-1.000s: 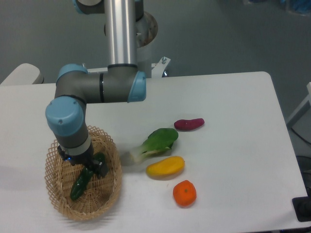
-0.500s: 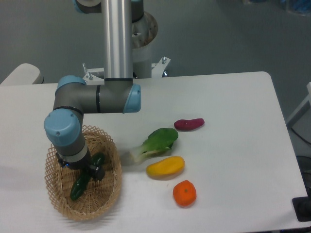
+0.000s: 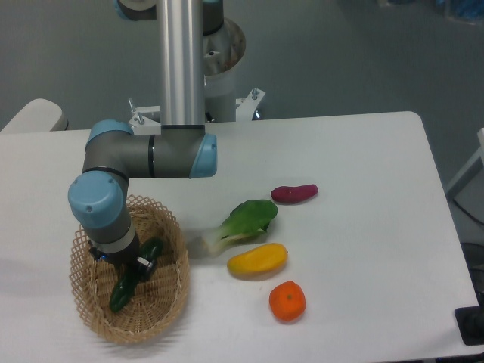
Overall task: Pick up the cucumber from the basket
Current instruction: 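Lower the gripper onto the cucumber and close on it, then lift the cucumber out of the basket and carry it beside the yellow pepper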
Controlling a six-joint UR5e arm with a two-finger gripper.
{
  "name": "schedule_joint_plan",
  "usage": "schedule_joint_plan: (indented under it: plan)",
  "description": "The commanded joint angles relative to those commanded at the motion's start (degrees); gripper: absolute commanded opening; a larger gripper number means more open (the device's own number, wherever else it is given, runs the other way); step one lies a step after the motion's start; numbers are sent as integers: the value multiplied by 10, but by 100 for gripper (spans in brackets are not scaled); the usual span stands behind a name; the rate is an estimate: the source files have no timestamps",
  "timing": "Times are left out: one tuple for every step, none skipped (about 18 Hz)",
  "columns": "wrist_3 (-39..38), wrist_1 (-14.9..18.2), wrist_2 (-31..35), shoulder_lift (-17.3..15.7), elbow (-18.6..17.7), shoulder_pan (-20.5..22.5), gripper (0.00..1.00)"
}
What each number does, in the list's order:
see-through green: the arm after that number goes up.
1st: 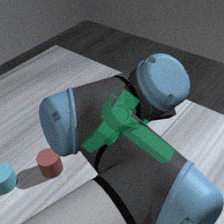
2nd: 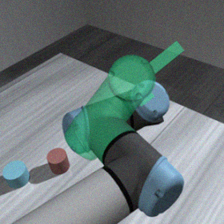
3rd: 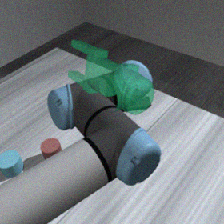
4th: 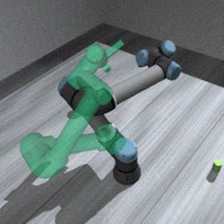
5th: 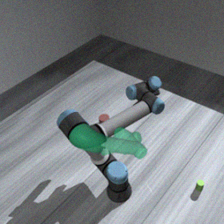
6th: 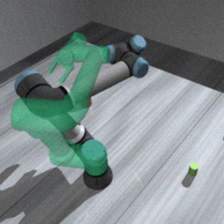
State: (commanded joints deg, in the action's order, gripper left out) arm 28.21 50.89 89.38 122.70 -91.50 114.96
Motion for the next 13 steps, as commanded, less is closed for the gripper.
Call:
schedule_joint_plan:
  plan:
    - [1, 0, 0, 0, 3, 1, 13]
    - [3, 1, 0, -1, 5, 1, 12]
    - [9, 1, 0, -3, 7, 2, 12]
    - [18, 2, 0, -5, 11, 3, 11]
    - [28, 5, 1, -11, 18, 8, 11]
    - [39, 13, 2, -19, 25, 15, 11]
    - [53, 16, 9, -27, 32, 25, 11]
    - [69, 20, 12, -36, 37, 36, 11]
    - [89, 30, 11, -44, 46, 45, 11]
    - [111, 43, 11, -50, 55, 57, 11]
    - [132, 59, 11, -56, 66, 72, 11]
    - [154, 74, 11, -60, 77, 87, 11]
    - [175, 88, 11, -64, 89, 98, 11]
